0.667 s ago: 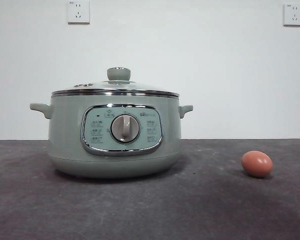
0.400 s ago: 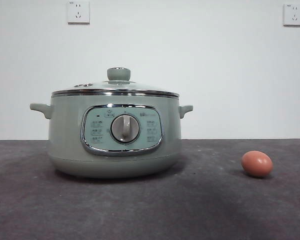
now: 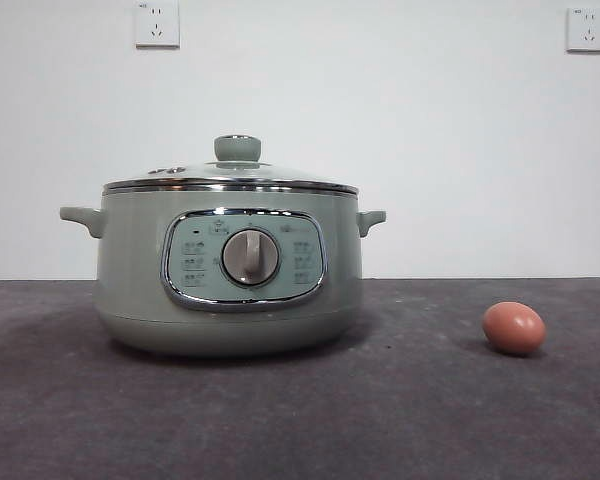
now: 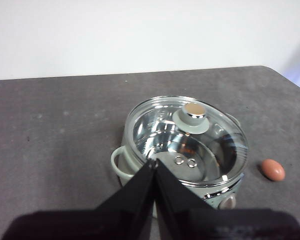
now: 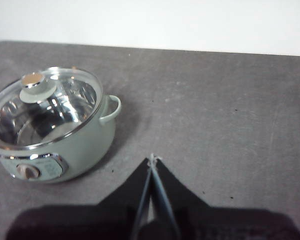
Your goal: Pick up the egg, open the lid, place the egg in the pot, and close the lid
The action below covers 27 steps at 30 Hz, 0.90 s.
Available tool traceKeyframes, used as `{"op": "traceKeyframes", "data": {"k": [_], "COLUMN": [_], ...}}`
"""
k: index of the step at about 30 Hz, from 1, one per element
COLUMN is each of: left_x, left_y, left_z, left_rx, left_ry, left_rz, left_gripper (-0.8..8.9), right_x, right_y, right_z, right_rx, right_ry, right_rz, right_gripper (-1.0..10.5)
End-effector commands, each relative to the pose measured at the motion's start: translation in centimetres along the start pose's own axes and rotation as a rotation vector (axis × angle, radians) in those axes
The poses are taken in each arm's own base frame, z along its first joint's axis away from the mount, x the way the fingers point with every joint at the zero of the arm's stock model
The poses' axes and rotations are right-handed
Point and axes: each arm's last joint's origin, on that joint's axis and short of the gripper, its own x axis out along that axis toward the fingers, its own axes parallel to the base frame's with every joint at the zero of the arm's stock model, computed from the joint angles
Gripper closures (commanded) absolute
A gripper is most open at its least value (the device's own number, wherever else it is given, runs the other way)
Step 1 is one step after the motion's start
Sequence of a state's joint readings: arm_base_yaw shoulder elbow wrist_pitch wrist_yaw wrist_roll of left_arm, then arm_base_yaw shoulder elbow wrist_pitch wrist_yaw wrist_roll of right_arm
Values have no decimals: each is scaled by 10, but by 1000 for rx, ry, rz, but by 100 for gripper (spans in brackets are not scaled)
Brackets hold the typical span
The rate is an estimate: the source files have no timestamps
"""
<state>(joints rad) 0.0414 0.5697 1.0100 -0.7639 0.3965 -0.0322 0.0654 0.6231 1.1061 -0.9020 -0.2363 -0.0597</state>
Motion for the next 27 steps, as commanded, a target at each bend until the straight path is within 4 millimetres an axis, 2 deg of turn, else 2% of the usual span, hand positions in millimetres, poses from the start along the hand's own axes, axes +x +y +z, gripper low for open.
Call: {"op": "traceKeyframes", "data": {"k": [1, 10, 11, 12, 15, 16, 17, 27], "left_x": [0, 5, 6, 6, 7, 7, 8, 15], "left_y": [-1, -1, -1, -1, -1, -1, -1, -1], "left_z": [4, 4, 4, 4, 5, 5, 5, 7], "left_rx": [27, 26, 25, 25, 23, 25, 25, 31], "left_ry": [18, 54, 56, 57, 58, 56, 55, 69], "left_rz": [-16, -37, -38, -41, -62, -62, -63, -87], "left_gripper": [819, 798, 737, 616, 135, 76, 73, 73], "right_x": [-2, -3, -3, -3, -3, -3, -3, 2], "right_y": [0, 1, 1, 1, 1, 1, 1, -1], "right_z": [5, 7, 7, 7, 7, 7, 7, 8], "right_rx": [-48, -47, -47, -47, -42, -42, -42, -38], "right_ry": [11, 24, 24, 24, 25, 25, 26, 43], "right_rz": [7, 11, 11, 11, 11, 9, 10, 15], "right_gripper": [958, 935, 897, 810, 453, 356, 315, 313]}}
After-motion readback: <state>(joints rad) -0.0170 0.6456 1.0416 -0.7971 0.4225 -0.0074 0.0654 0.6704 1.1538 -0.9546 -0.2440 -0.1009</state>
